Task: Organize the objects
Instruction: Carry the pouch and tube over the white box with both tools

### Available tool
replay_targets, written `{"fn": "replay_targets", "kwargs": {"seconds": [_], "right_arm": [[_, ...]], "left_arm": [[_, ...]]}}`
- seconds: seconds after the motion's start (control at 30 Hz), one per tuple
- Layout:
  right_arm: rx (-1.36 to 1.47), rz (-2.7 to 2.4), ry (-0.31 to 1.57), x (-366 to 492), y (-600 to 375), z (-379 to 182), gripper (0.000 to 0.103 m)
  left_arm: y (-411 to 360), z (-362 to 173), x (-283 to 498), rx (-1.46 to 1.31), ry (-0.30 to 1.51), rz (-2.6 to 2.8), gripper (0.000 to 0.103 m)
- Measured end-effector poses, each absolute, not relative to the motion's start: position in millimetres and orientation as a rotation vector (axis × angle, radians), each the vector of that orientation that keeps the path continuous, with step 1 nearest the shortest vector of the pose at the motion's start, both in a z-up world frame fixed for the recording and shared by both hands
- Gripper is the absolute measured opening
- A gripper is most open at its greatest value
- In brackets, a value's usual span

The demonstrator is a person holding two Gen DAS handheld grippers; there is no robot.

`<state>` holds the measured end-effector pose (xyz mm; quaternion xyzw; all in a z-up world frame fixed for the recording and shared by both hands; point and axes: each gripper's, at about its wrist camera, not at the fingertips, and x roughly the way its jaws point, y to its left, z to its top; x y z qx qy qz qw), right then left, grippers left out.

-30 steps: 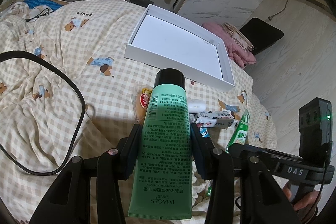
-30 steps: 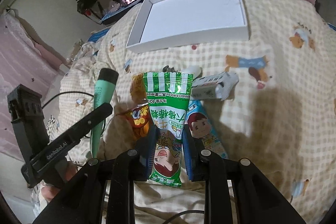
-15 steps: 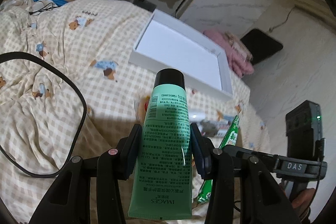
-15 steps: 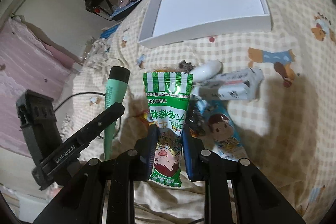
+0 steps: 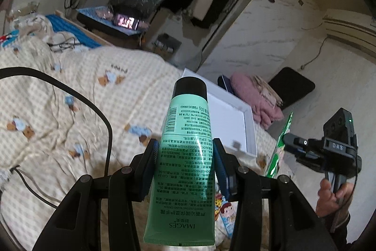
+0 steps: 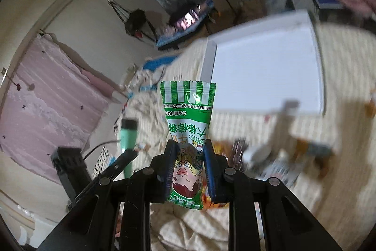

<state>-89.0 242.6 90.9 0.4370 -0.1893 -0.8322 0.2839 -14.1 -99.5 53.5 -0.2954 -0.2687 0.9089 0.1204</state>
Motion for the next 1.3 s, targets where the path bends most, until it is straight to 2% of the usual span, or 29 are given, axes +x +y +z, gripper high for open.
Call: {"fn": "replay_targets", "kwargs": {"seconds": [0.13,0.37,0.53,1.0,1.3], "right_arm": [[1.130,-2.296,-0.465,-100,259,111,0.025],[1.058,-2.375,-0.484,-123,284,128,0.025],[1.017,-2.388,-0.494,-145,293,131,0.025],[1.067,-2.509,-0.343,-185,291,94,0.025],[1.196,-2.602,-0.178,-203,285,50,0.025]], "left_arm": [[-103,63,-22,-0.846,-0.802,2.625,0.049],[-98,86,-49,-0.813,-0.732,2.638,0.049],[-86,95,-82,-0.804,-0.612,2.662,0.049],[-22,53,-183,-0.942,-0.395,2.640,0.049],[6,17,-210,-1.065,-0.295,2.654,0.049]]}}
